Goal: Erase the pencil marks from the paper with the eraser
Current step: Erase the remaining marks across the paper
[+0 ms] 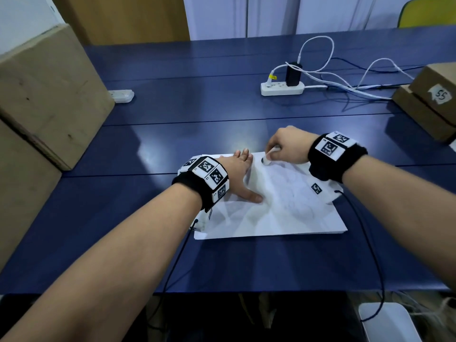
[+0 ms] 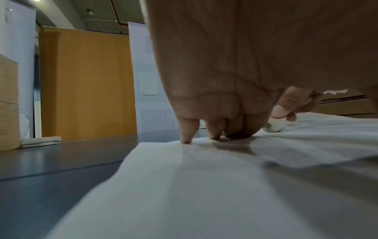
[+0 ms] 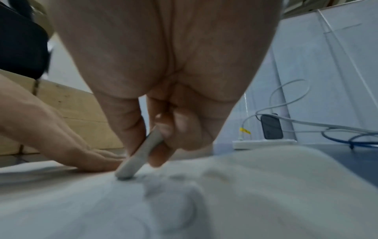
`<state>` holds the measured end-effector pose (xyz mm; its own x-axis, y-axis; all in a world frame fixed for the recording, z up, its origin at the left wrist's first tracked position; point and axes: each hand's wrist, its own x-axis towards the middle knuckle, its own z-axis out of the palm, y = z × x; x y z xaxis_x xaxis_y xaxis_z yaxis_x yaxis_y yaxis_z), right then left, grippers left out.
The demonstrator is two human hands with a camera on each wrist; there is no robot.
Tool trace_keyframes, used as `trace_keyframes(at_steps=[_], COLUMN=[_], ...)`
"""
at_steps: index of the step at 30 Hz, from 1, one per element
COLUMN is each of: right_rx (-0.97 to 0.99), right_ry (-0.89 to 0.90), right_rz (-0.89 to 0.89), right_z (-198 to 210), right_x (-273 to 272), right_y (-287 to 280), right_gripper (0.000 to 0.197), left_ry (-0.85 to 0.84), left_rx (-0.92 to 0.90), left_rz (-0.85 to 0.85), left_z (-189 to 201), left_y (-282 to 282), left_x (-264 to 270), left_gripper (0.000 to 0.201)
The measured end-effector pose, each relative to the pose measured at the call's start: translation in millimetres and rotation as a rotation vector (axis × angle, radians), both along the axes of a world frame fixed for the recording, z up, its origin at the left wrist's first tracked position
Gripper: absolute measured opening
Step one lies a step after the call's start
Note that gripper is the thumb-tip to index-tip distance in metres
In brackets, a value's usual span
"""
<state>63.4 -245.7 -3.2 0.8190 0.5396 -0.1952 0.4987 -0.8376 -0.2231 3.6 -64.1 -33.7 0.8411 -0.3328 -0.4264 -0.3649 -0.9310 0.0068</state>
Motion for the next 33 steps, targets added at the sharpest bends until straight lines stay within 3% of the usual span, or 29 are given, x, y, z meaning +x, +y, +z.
trace_keyframes(at_steps=[5, 10, 12, 17, 24, 30, 33], right_rx=[-0.071, 0.027, 0.048, -0.028, 0.052, -0.039, 0.011], right_ry=[0.236, -0.035, -0.039, 0.305, 0.019, 0.303, 0.155], right_rz=[0.14, -0.06, -0.08, 0.134, -0.053, 0.107, 0.025], right_z=[5.1, -2.4, -2.8, 3.7, 0.6, 2.8, -1.8], right_x=[-19.4, 5.4, 5.7, -21.8, 1.7, -24.0, -11.7], right_y=[-1.5, -4.7, -8.2, -6.1, -9.0, -9.9, -11.9], right_gripper=[0.01, 0.019, 0.02, 0.009, 0.018, 0.011, 0.01], left_ry=[0.021, 0.013, 0.013, 0.027, 0.02, 0.022, 0.019], left_rx=[0.001, -0.004, 0.003, 0.012, 0.0, 0.007, 0.004], left_rz=[0.019, 0.008, 0.008, 0.01, 0.01, 0.018, 0.017], left_z=[-1.5, -1.8, -2.2, -1.3, -1.2, -1.2, -0.8], left_y=[-1.5, 0.8, 0.4, -0.2, 0.0, -1.3, -1.2], left_x=[1.3, 1.5, 1.5, 2.4, 1.4, 1.7, 1.0], left_gripper=[0.134, 0.134, 0.134, 0.135, 0.133, 0.135, 0.134])
